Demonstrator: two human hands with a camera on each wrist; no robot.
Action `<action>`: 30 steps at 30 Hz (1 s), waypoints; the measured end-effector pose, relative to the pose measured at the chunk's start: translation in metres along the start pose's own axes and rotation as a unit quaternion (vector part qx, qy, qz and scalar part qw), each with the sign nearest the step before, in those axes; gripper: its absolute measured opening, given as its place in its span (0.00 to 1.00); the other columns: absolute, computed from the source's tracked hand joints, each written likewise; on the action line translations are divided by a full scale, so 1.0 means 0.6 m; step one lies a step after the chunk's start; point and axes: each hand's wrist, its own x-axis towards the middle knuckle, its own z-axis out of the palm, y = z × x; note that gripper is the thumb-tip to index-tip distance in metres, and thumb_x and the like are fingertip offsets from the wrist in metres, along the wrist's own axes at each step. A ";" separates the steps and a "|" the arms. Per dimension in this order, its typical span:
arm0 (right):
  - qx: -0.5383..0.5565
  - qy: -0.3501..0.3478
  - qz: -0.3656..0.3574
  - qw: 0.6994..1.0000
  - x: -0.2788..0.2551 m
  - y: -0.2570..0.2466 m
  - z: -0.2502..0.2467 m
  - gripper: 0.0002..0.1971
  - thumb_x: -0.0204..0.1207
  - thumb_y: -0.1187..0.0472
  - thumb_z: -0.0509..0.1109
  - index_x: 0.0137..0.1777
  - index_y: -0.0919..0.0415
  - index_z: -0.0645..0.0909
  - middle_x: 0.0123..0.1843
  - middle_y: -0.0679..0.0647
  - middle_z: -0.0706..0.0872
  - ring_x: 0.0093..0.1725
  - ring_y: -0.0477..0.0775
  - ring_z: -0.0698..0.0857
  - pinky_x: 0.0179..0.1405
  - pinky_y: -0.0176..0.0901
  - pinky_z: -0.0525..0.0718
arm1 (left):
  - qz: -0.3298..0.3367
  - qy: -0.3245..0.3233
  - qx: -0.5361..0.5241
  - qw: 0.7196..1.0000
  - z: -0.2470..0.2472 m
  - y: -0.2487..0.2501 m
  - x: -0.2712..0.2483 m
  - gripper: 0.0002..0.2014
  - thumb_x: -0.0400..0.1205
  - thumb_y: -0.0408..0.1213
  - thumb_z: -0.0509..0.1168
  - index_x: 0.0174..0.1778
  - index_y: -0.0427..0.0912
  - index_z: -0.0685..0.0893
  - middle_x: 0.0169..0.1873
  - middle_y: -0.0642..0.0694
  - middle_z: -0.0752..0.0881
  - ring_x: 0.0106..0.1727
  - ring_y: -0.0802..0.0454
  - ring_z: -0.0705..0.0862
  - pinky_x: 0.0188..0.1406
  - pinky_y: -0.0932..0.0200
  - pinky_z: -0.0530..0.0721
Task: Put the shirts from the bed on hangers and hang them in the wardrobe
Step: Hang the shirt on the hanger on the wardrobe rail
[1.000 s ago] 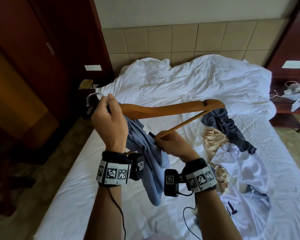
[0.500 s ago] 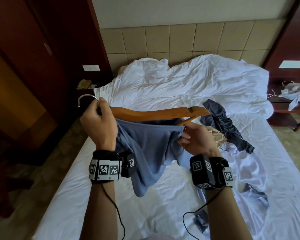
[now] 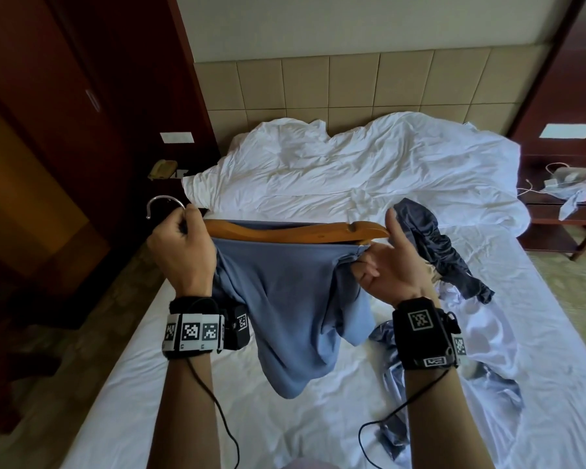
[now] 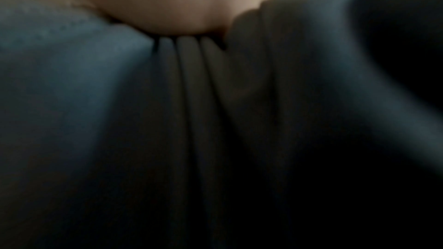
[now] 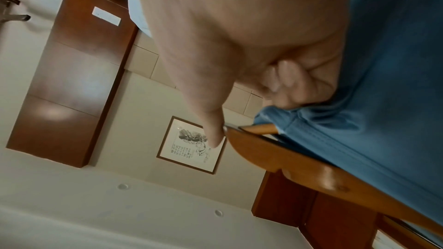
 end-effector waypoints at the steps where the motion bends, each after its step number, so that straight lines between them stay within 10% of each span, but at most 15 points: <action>1: -0.005 0.012 -0.006 1.000 -0.002 0.000 0.003 0.23 0.76 0.38 0.72 0.41 0.59 0.89 0.29 0.44 0.71 0.22 0.44 0.59 0.22 0.33 0.57 | 0.004 -0.001 0.004 1.000 0.000 0.001 -0.001 0.24 0.87 0.41 0.63 0.23 0.42 0.69 0.18 0.48 0.70 0.21 0.52 0.64 0.24 0.55 0.64; 8: -0.052 0.087 -0.051 0.994 0.003 -0.005 -0.019 0.17 0.77 0.55 0.74 0.25 0.52 0.79 0.22 0.44 0.69 0.17 0.42 0.62 0.23 0.34 0.51 | 0.017 -0.007 0.049 0.999 0.000 -0.002 -0.008 0.24 0.87 0.41 0.63 0.23 0.49 0.68 0.18 0.49 0.71 0.20 0.52 0.66 0.25 0.55 0.63; 13: -0.198 0.121 -0.126 0.964 0.002 -0.007 -0.040 0.15 0.83 0.55 0.74 0.34 0.54 0.85 0.29 0.48 0.71 0.24 0.42 0.66 0.22 0.36 0.54 | 0.020 -0.009 0.076 0.997 0.002 -0.004 -0.012 0.22 0.88 0.43 0.62 0.25 0.48 0.71 0.19 0.51 0.73 0.21 0.54 0.67 0.26 0.55 0.63; 24: -0.591 0.256 -0.317 0.696 0.035 0.026 -0.055 0.12 0.81 0.56 0.80 0.40 0.59 0.84 0.34 0.46 0.86 0.31 0.36 0.83 0.34 0.27 0.75 | 0.070 -0.044 0.164 0.983 0.015 0.018 -0.031 0.19 0.88 0.43 0.61 0.30 0.46 0.77 0.21 0.51 0.74 0.23 0.50 0.73 0.25 0.57 0.62; 30: -0.627 0.244 -0.305 0.673 0.046 0.040 -0.049 0.11 0.80 0.53 0.81 0.40 0.54 0.85 0.35 0.43 0.86 0.36 0.42 0.85 0.35 0.31 0.74 | 0.102 -0.082 0.201 0.971 0.026 0.044 -0.047 0.18 0.89 0.41 0.60 0.32 0.45 0.74 0.22 0.57 0.69 0.23 0.58 0.69 0.24 0.59 0.58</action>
